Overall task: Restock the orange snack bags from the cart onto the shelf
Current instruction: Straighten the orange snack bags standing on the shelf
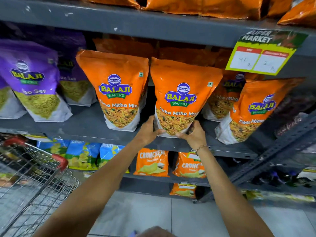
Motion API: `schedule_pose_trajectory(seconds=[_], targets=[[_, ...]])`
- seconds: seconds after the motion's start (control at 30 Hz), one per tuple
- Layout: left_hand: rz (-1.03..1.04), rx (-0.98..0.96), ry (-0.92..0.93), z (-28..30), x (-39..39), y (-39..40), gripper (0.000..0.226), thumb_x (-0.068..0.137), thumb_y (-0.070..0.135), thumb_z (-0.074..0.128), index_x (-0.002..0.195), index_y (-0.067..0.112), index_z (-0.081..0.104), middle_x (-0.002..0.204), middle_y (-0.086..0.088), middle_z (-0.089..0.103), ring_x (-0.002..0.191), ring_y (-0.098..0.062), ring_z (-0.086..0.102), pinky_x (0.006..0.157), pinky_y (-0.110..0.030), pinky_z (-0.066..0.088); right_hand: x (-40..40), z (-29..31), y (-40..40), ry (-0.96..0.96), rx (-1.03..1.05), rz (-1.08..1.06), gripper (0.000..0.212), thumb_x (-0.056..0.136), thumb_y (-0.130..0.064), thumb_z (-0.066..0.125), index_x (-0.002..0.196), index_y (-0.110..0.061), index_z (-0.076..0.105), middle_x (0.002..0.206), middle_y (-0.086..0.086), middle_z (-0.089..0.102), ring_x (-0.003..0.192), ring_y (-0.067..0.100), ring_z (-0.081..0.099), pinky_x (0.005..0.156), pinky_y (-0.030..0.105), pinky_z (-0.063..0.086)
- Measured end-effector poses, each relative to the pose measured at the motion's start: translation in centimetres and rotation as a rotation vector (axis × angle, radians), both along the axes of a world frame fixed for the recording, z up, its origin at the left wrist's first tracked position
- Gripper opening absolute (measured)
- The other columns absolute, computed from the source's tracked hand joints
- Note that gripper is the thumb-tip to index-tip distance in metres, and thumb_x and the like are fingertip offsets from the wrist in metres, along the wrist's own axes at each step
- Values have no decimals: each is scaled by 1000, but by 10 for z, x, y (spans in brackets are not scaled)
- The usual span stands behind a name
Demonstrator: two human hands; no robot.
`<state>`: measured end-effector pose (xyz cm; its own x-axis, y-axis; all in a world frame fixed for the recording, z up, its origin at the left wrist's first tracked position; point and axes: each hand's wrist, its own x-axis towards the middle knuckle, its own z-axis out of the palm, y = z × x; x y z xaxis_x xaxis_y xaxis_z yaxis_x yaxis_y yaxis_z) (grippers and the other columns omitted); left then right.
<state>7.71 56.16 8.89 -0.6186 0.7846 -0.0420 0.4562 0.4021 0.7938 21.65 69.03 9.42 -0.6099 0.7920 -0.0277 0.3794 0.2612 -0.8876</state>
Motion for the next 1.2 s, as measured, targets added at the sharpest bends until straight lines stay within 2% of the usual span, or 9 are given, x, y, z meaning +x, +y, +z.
schedule_pose_trajectory(seconds=[0.17,0.3,0.4,0.5,0.57,0.67,0.8,1.03,1.2], targets=[[58,111,-66,-10,12,-5,72,86,29,62,141,6,22,142,-12,45,129,-28,44,94,-26,38,10,-5,-8,36,-47,25,78,61,-25,84,126,-15,41,121,-2,56,114,16,54,97,40,49],[271,356,-37,-19,53,-9,26,87,18,59,102,1,46,92,-13,45,85,-27,51,67,-20,39,51,-2,-3,-76,77,-154,37,72,-22,77,102,-5,63,101,13,68,96,25,63,85,37,51],[139,377,-73,-12,86,1,20,89,21,58,98,7,47,87,-15,52,76,-22,51,62,-15,39,99,11,15,-184,207,-383,31,74,-30,73,82,0,66,91,24,71,90,38,64,71,39,47],[-69,299,-50,-6,103,34,27,87,24,60,106,6,53,93,-4,54,82,-15,53,72,-19,43,137,27,46,-167,238,-595,23,81,-8,65,96,6,56,104,28,64,97,41,60,78,43,46],[-170,220,-21,-2,114,62,43,86,26,62,120,4,48,110,-8,54,104,-21,54,88,-31,45,152,28,76,-166,135,-543,30,84,-2,59,110,1,45,115,22,56,101,34,55,92,46,45],[-296,56,-63,-2,131,104,76,84,33,63,141,2,23,147,-16,33,135,-28,35,109,-38,34,163,23,111,-164,-49,-342,75,85,-2,58,142,-12,11,150,14,25,127,28,38,109,49,36],[-301,104,-170,-8,148,152,92,67,58,71,138,17,30,142,-7,43,130,-22,43,104,-41,42,167,30,124,-332,13,-167,88,90,-6,53,143,-16,-18,149,26,25,128,45,38,104,54,37],[-12,257,-168,-6,177,173,78,59,45,82,119,14,44,114,-5,58,105,-18,57,79,-34,49,163,10,146,-172,-11,-17,94,82,-14,63,144,-25,-6,153,5,26,136,23,33,113,50,30],[20,119,-177,-1,153,161,79,63,29,83,128,14,41,129,-9,58,119,-26,53,90,-33,44,157,8,137,-176,42,33,81,74,-26,73,135,-11,21,146,13,26,140,28,17,114,51,26]])
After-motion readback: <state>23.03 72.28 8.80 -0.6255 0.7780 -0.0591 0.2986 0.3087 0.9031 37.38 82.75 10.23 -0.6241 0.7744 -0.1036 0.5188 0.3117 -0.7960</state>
